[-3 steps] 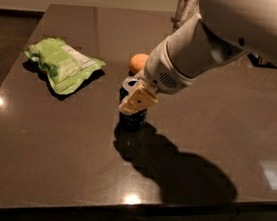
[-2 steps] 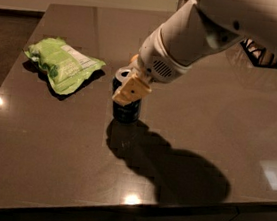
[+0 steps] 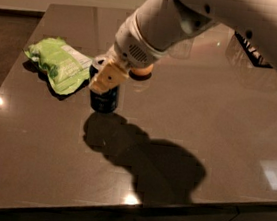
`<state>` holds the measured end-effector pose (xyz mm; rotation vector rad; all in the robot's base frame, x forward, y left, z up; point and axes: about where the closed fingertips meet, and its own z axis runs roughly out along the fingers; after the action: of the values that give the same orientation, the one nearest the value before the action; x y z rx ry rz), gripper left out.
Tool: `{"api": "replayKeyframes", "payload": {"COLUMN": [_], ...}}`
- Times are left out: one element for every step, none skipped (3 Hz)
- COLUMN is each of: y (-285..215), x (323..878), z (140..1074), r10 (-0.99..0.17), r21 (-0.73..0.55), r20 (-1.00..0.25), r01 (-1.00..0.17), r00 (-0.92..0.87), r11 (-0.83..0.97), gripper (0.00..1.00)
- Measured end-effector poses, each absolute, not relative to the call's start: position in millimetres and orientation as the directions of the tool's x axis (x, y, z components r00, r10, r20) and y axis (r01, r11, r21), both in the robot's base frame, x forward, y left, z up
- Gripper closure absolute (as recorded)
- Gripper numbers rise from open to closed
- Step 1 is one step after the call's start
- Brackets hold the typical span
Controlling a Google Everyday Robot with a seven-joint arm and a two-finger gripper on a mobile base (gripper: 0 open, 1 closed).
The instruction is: Move pepsi can near green rice chip bag
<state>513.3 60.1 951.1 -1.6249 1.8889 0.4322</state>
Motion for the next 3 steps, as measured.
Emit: {"api": "replayKeyframes", "payload": {"y": [81, 103, 113], "x": [526, 539, 545], "z": [948, 930, 919], "r10": [-0.772, -0.79, -0.797], "r21": [-0.143, -0.141, -0.135], "r20": [-0.633, -0.612, -0.602], "r01": [-0.973, -0.978, -0.98], "r00": [-0.049, -0.037, -0.035], "r11": [0.179, 0.155, 0.146], "gripper": [1.0, 1.0, 1.0]}}
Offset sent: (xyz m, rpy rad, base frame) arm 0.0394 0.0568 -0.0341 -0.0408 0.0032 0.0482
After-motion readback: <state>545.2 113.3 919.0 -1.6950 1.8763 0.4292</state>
